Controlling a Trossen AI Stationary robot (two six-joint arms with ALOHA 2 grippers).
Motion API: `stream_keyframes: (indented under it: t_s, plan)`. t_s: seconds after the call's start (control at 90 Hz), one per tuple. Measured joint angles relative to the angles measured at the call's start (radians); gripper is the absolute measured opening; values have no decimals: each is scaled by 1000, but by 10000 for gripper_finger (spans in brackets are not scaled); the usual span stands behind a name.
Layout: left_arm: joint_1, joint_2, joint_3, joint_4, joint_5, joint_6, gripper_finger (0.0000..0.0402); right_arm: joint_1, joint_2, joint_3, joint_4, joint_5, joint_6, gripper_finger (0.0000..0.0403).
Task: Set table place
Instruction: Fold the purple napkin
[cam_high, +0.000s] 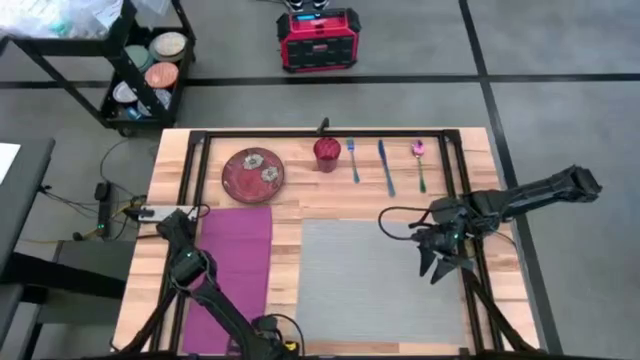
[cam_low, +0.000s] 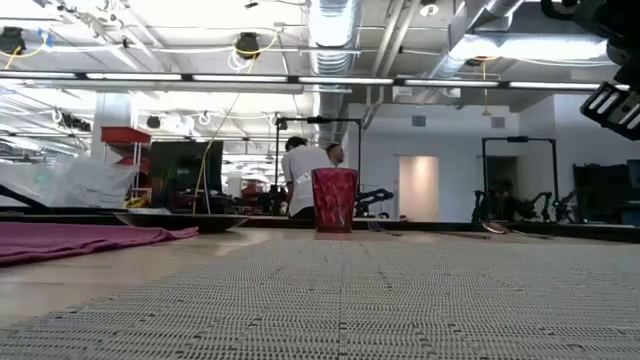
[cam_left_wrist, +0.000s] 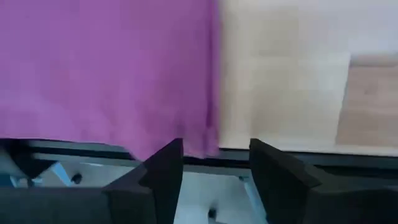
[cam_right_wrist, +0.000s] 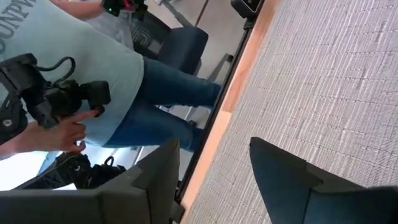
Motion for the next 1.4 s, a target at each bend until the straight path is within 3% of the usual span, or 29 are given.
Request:
stream_keyframes:
  t_s: [0.122,0.378,0.833,0.956,1.122,1.4]
  plan:
    - [2,-2,53,-47,-33,15,164,-8,0,0,-7,0,-6,183]
    - [-19,4,46,-85,-21,36,164,-36,0,0,-21,1,-9,183]
    - [-15,2,-97,1,22,78,160,-68,0,0,-46,-3,-27,183]
    - [-15,-4,-132,67,21,105,121,-68,0,0,-44,-10,-26,183]
    - [-16,-6,-203,181,28,111,16,-67,0,0,-45,-28,0,182]
    - [1,-18,-168,127,78,196,1,-68,-3,0,-73,-47,36,176]
